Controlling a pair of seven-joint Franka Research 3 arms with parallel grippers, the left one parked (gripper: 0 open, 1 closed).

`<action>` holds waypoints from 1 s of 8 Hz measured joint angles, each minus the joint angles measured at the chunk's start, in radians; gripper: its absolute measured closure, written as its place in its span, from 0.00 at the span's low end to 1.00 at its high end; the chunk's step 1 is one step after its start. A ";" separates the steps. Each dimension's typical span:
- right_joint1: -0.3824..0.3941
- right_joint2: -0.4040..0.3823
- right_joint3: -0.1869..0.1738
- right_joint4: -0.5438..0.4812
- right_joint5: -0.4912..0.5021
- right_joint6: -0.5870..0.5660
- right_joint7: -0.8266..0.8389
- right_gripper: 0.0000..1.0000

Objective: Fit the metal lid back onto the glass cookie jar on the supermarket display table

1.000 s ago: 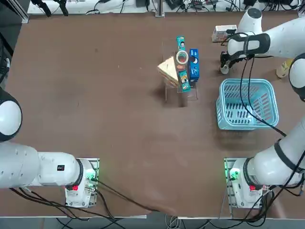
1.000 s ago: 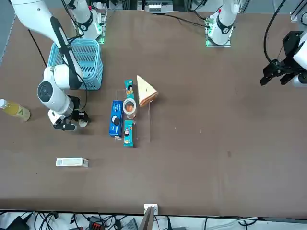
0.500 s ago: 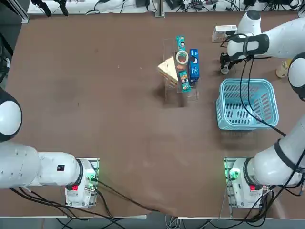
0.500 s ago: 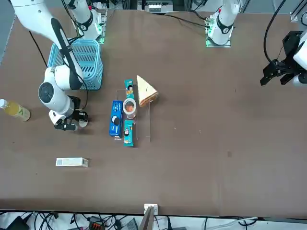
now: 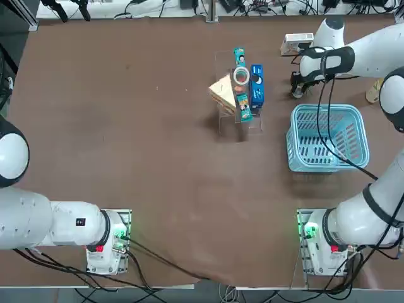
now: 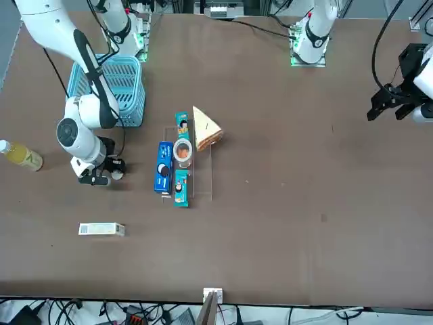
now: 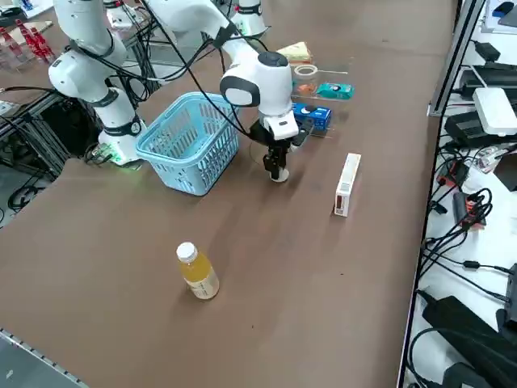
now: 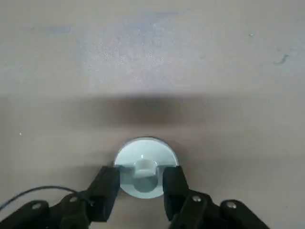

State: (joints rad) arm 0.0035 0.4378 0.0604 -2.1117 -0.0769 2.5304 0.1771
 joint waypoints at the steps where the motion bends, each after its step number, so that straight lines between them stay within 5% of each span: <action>1: 0.000 0.001 0.000 0.000 0.000 0.000 0.000 0.43; 3: -0.002 0.001 -0.001 0.000 0.000 0.001 0.000 0.52; 4: -0.003 0.001 -0.003 0.000 0.000 0.001 0.000 0.72; 8: 0.000 -0.017 -0.002 0.018 -0.001 -0.002 0.000 0.73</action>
State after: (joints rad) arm 0.0031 0.4208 0.0586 -2.0937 -0.0774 2.5288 0.1766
